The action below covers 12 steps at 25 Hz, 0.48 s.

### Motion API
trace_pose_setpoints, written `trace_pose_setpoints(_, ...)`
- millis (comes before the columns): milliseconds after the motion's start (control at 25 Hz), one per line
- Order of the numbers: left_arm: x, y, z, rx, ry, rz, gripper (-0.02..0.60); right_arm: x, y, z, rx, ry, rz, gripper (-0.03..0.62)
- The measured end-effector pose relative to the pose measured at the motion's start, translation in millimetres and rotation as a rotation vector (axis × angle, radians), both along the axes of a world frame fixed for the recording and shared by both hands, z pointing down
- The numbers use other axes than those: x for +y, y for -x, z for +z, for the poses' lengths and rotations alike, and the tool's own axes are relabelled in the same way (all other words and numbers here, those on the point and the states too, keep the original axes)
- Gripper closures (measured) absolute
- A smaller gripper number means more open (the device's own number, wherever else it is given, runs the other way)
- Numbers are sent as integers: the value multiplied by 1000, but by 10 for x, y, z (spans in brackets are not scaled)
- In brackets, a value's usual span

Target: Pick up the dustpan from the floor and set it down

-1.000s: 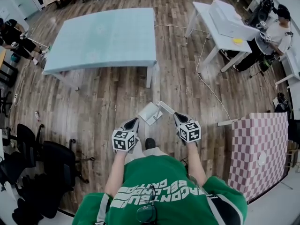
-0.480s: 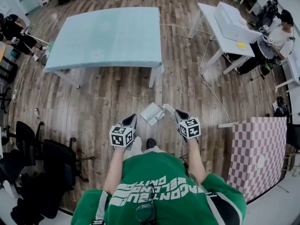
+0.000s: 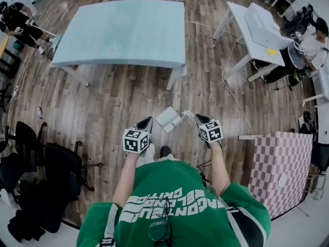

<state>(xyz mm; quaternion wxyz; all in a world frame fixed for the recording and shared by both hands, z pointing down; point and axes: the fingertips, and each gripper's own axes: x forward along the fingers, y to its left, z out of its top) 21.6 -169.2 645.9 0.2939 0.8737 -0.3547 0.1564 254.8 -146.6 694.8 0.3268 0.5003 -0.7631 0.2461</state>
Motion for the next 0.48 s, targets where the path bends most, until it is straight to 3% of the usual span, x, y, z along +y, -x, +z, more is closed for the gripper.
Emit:
trace_pose_setpoints(400,-195,-2,130,1,25,-7,578,-172,118,412,47,135,-115,582)
trace_pose_setpoints(480,-241,-29,161,1,29,-2,578,-182,152,501,57,176,-150,551)
